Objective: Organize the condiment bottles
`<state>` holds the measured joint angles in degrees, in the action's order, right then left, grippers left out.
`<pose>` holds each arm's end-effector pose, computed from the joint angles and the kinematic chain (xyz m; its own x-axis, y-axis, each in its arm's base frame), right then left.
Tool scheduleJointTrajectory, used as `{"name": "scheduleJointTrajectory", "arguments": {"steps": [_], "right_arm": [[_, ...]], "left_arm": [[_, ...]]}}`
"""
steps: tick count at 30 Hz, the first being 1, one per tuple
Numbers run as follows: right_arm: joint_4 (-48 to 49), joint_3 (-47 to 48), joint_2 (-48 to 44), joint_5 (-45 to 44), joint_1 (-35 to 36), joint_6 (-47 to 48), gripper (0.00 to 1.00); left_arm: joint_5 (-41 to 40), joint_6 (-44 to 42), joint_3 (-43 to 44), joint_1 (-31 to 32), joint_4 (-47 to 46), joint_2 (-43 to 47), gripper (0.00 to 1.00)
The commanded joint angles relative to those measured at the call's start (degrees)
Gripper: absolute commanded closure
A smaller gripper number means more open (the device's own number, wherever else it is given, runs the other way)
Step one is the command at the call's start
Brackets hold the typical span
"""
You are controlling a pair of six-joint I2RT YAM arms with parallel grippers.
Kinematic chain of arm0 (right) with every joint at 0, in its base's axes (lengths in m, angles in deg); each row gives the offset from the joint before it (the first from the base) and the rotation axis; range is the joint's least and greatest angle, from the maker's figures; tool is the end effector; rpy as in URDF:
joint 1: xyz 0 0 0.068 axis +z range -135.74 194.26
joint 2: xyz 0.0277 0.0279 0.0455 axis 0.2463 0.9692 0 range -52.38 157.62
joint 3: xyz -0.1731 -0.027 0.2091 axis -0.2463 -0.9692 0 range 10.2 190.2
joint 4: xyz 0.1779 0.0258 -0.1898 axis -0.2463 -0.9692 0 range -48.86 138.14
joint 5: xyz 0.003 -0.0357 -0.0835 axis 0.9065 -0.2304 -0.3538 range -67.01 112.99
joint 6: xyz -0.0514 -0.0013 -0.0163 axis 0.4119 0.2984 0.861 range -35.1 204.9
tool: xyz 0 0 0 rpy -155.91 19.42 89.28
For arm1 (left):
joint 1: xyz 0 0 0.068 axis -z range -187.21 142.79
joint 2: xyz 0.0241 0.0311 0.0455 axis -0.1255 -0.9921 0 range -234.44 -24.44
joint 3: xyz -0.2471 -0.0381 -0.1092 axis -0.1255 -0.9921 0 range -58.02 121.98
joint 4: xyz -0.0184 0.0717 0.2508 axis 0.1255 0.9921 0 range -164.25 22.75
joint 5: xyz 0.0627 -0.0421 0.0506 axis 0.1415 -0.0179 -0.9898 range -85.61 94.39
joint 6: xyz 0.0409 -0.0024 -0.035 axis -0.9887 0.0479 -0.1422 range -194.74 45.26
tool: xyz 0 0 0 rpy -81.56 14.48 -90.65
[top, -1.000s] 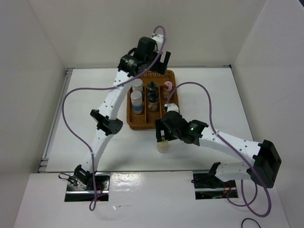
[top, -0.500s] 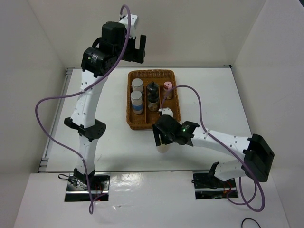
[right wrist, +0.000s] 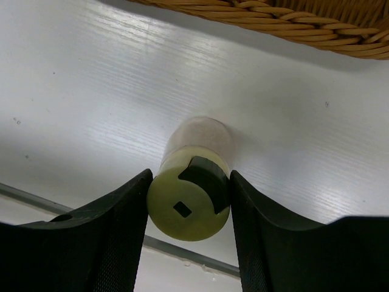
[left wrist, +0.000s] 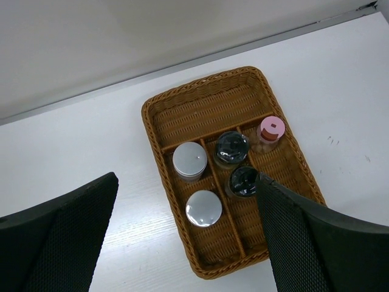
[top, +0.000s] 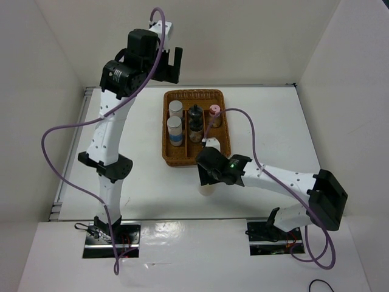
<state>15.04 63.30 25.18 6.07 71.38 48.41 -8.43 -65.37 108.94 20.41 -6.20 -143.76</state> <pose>0.1546 0.2202 0.2333 -0.7957 -0.1830 -0.5773 -0.3053 0.9445 0.1214 0.3333 -0.1654 0.5272 -0.3486 0.0033 -0.9372 0.2138 0.9739 -0.0761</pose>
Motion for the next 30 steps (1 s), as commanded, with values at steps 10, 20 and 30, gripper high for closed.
{"name": "scheduleJointTrajectory", "arguments": {"steps": [10, 20, 30], "right_arm": [[-9.96, 16.39, -3.81, -3.64, 0.45, 0.81, 0.75], [-11.29, 20.38, -8.13, -6.71, -11.23, 7.48, 0.75], [-1.44, 20.46, -5.06, -3.47, -24.68, 14.42, 0.75]], "left_arm": [[-5.37, 0.82, -6.72, -1.95, -0.55, 12.88, 0.01], [-5.99, 6.1, -23.57, -7.58, -3.52, 27.36, 0.01], [-0.97, 7.42, -69.53, -12.85, -23.49, 52.62, 0.01]]}}
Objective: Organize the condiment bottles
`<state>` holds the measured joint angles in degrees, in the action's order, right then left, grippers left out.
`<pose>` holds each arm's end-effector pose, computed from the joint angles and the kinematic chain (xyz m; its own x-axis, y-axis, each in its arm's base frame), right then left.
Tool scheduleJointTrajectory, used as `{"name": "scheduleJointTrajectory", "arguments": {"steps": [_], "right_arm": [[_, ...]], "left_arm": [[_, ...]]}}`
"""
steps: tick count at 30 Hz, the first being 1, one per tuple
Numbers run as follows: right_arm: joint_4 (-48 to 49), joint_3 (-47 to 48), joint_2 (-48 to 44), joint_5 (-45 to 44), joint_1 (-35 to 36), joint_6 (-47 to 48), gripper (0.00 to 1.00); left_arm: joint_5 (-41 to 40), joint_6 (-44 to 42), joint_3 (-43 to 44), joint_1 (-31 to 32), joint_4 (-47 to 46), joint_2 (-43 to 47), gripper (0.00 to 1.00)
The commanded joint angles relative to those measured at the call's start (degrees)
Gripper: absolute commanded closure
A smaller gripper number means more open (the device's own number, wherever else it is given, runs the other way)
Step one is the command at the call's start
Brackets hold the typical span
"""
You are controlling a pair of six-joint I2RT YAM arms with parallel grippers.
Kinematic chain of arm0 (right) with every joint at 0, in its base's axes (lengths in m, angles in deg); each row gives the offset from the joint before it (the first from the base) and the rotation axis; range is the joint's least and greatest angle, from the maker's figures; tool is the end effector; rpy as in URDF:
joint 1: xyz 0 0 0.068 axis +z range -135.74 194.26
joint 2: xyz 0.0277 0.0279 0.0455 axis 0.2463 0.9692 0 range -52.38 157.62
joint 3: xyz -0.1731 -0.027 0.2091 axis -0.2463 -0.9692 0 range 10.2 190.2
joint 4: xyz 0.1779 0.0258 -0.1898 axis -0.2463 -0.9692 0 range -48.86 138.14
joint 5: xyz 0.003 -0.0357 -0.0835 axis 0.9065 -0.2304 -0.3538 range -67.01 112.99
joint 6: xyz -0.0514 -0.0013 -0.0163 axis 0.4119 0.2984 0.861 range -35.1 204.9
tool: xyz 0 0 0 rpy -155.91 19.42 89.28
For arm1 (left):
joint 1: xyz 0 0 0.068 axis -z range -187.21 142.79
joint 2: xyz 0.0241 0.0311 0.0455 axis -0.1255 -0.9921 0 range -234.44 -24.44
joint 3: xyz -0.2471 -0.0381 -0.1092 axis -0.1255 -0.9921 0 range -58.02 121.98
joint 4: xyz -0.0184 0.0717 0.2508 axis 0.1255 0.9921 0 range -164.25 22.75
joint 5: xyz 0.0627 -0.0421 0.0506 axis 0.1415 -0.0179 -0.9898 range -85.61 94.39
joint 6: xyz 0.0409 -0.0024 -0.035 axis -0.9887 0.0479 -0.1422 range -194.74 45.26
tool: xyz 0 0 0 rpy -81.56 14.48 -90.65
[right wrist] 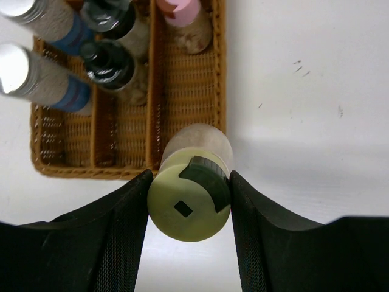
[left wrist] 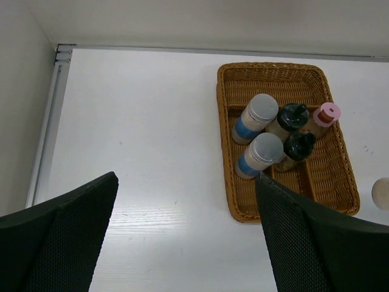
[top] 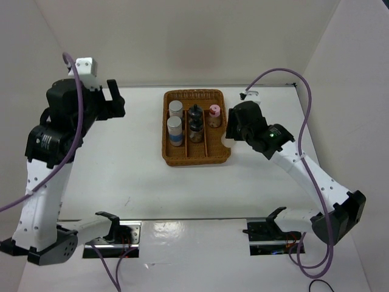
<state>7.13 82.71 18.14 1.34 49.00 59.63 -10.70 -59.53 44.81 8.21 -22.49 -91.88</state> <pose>0.2193 0.1361 0.3634 -0.5934 0.0713 -0.8017 -0.0450 0.9916 0.1215 0.1835 -0.0410 0.5175 -0.2666 -0.1892 -0.9451 -0.0560 0.9819 -0.1808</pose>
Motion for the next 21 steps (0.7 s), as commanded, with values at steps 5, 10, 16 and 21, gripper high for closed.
{"name": "scheduleJointTrajectory", "arguments": {"steps": [5, 10, 16, 21], "right_arm": [[9.19, 4.12, 7.43, 2.84, -2.84, 4.88, 0.75], [12.27, 5.27, 12.01, 3.37, -2.84, 4.89, 0.75], [14.38, 6.59, 17.18, 4.51, -3.36, 6.99, 0.75], [15.61, 8.61, 21.67, 4.51, -3.89, 8.05, 0.75]], "left_arm": [[7.61, 5.09, -18.25, -2.41, -11.68, 4.41, 0.01], [18.24, 7.56, -32.06, -4.78, -19.68, 9.69, 0.01], [21.07, 7.56, -36.99, -5.84, -19.78, 10.4, 0.01], [23.17, 7.56, -39.19, -5.84, -19.78, 10.4, 0.01]]}}
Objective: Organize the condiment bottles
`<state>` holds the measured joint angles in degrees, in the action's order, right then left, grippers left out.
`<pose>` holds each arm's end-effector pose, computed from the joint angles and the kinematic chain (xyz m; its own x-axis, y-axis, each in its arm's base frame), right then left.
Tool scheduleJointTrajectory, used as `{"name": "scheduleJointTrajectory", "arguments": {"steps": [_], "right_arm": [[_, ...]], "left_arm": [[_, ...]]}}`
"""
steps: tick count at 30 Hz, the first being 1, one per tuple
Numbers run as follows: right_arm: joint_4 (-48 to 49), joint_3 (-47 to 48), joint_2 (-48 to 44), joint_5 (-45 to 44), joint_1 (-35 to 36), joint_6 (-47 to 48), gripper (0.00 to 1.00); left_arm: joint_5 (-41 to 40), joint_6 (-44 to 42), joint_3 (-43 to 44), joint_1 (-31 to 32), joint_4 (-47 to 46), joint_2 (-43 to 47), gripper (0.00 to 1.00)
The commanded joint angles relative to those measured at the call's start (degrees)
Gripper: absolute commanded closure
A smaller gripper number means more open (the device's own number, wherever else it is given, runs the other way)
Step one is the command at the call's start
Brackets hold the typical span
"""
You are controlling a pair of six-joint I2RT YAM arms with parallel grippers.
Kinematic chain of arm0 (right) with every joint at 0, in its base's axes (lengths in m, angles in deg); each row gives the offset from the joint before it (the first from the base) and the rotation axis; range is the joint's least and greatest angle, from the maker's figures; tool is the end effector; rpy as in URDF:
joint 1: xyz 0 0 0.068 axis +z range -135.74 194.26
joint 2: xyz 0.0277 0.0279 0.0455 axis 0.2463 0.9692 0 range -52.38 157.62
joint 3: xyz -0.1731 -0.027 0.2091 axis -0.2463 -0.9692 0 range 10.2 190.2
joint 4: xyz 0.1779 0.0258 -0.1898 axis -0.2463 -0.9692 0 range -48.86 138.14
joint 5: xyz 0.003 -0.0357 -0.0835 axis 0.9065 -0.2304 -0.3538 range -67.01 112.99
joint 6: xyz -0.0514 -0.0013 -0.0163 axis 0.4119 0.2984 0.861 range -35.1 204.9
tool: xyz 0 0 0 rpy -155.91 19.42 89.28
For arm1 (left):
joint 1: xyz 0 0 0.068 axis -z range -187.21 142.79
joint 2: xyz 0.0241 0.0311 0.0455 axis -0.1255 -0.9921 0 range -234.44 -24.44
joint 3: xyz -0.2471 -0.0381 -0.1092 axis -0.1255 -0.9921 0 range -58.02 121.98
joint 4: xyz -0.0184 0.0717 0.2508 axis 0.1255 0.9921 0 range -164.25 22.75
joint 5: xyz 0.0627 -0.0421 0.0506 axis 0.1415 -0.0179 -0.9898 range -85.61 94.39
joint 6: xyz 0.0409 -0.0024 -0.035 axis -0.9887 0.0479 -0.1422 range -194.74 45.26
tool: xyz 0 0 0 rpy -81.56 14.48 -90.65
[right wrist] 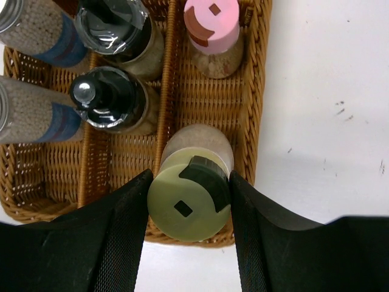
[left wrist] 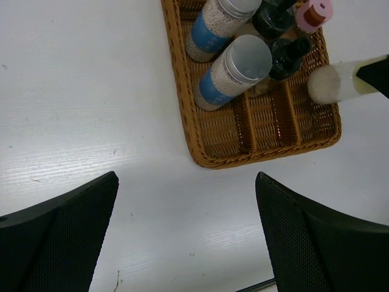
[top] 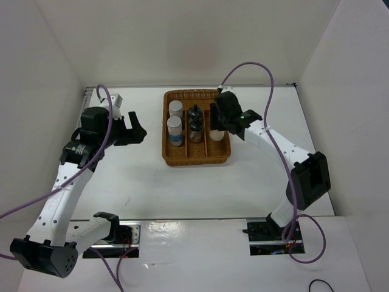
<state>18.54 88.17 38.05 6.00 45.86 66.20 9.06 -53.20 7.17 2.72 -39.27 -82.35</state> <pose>0.3072 0.1768 0.3108 -0.6419 -0.0349 -0.7660 -0.1166 0.9918 0.0525 0.2085 -0.0394 0.3768 -0.5152 -0.2812 -0.8096 0.0577 0.9311 -0.3602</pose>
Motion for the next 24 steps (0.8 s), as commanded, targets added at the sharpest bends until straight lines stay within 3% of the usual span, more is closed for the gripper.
{"name": "scheduleJointTrajectory", "arguments": {"steps": [1, 24], "right_arm": [[4.81, 3.67, 2.9, -0.14, -0.74, 1.47, 0.75], [8.78, 6.58, 14.95, 0.38, -2.33, 6.04, 0.69]], "left_arm": [[3.42, 1.22, -1.56, -0.35, -2.99, 0.87, 0.01], [5.0, 2.89, -3.93, -1.41, -3.52, -0.89, 0.01]]}}
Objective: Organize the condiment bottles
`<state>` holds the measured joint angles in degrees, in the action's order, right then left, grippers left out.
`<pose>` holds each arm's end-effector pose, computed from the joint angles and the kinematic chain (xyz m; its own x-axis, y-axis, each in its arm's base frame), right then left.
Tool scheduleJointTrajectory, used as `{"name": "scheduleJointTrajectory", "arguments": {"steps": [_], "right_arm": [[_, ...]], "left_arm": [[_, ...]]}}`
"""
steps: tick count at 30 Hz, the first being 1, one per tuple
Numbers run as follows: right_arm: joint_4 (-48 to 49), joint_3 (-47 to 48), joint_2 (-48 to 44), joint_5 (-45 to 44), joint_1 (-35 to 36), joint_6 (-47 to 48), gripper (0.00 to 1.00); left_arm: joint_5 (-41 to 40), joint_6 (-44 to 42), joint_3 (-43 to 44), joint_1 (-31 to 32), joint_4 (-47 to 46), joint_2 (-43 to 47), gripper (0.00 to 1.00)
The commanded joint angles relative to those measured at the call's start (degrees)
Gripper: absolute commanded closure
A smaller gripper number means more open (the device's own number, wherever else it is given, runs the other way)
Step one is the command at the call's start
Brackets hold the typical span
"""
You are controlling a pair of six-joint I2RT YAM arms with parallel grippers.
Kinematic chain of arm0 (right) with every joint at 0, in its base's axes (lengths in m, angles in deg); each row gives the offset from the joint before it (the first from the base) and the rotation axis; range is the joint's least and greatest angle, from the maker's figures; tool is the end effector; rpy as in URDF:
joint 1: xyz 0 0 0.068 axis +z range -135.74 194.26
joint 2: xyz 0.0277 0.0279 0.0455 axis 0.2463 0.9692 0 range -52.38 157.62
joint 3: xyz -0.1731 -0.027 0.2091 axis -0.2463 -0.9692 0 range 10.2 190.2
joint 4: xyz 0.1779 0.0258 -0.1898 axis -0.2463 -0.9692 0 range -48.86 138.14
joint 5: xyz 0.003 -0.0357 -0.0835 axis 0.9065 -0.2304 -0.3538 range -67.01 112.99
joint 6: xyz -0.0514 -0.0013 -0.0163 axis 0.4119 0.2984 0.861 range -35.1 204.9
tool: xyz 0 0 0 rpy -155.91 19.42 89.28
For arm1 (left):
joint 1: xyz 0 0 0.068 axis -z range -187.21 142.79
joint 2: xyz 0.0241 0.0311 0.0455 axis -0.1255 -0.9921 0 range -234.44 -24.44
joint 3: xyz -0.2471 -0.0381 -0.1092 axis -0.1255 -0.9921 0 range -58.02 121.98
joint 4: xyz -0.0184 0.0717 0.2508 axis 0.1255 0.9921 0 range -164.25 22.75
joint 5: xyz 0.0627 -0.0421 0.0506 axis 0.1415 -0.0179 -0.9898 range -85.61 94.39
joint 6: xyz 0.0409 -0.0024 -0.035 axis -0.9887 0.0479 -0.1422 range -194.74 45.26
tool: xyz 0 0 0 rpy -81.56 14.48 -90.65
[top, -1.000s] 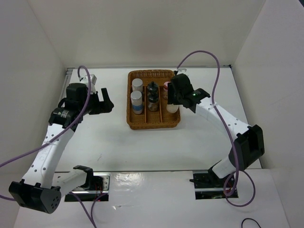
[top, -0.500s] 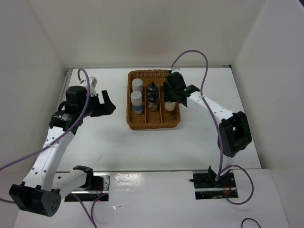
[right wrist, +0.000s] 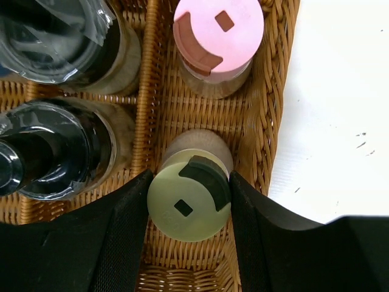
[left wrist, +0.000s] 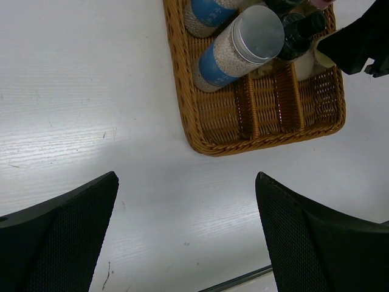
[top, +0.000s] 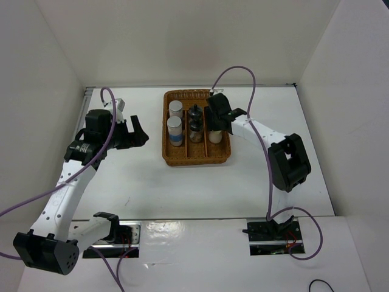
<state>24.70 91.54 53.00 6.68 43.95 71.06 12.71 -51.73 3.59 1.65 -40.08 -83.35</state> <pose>0.3622 0.1950 0.2433 -0.6960 -0.1325 -0.7057 -0.1482 0.9882 -0.0394 0.2154 -0.0388 0.3540 -0.5822 -0.3006 -0.7554 0.0508 0.9139 -0.4028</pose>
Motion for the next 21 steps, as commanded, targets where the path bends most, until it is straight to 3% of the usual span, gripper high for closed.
{"name": "scheduleJointTrajectory", "arguments": {"steps": [1, 7, 12, 13, 16, 21], "right_arm": [[2.61, 3.21, 0.0, -0.82, -0.43, 1.19, 0.67], [3.14, 3.21, 0.52, -0.82, -0.95, 1.72, 0.47], [1.12, 5.4, 1.76, -1.88, -0.95, 1.72, 0.21], [1.12, 5.41, 1.76, -2.4, -0.95, 1.72, 0.1], [0.59, 5.93, 0.27, -1.88, -0.95, 1.1, 0.02], [0.59, 4.71, -7.36, -2.49, -0.95, -0.82, 0.02]], "left_arm": [[1.35, 1.43, -0.87, -0.34, -2.71, 0.12, 0.01], [1.35, 1.96, -0.87, -0.34, -2.71, 0.12, 0.01], [1.35, 1.96, -0.87, -0.34, -2.71, 0.12, 0.01], [1.35, 1.96, -0.87, -0.34, -2.71, 0.12, 0.01], [2.58, 1.96, -1.48, -0.34, -2.71, 0.64, 0.01], [4.43, 2.65, -4.64, -0.34, -1.93, -0.58, 0.01]]}}
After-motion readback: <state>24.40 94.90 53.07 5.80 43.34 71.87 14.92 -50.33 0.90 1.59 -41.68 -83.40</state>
